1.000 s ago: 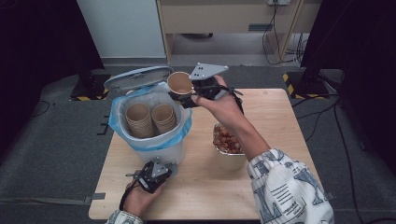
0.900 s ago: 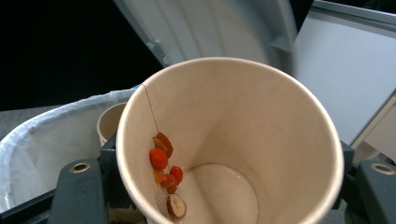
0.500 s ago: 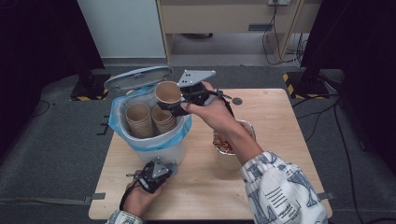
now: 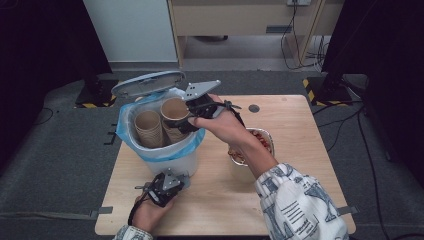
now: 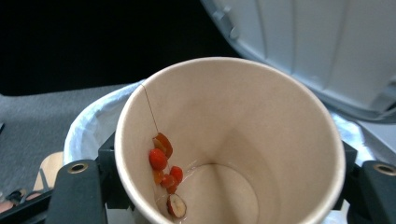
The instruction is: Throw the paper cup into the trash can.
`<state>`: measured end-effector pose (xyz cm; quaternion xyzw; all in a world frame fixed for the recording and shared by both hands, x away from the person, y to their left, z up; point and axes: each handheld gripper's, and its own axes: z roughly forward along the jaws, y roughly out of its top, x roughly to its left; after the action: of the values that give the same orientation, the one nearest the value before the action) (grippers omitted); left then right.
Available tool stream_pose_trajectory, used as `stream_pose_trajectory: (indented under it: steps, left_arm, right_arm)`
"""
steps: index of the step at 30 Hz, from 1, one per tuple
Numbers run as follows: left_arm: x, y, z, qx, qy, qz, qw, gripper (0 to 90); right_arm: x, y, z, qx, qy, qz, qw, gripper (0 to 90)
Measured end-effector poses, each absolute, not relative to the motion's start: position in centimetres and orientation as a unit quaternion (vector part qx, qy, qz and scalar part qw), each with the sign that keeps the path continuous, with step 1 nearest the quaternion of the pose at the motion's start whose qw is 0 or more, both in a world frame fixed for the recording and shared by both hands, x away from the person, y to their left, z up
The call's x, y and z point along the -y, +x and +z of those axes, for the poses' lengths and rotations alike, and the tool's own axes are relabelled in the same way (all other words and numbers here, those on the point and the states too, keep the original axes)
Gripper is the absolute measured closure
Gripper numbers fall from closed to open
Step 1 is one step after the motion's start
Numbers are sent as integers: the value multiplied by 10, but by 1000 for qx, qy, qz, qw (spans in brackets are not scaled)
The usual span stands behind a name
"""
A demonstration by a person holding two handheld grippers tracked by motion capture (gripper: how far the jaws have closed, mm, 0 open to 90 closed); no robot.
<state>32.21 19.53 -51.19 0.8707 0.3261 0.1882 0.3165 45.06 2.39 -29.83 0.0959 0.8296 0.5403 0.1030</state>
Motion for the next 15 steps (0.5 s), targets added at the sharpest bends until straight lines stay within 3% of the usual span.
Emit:
stream_pose_trajectory:
  steps: [8, 11, 15]
  left_arm:
    - [-195, 322, -512, -326, 871, 188, 315, 899]
    - [-195, 322, -512, -325, 872, 188, 315, 899]
    - [-195, 322, -512, -325, 871, 188, 316, 899]
  right_arm:
    - [-34, 448, -305, -842, 93, 525, 85, 230]
    - [-37, 448, -308, -842, 108, 524, 59, 114]
    - [-36, 447, -309, -841, 113, 525, 66, 94]
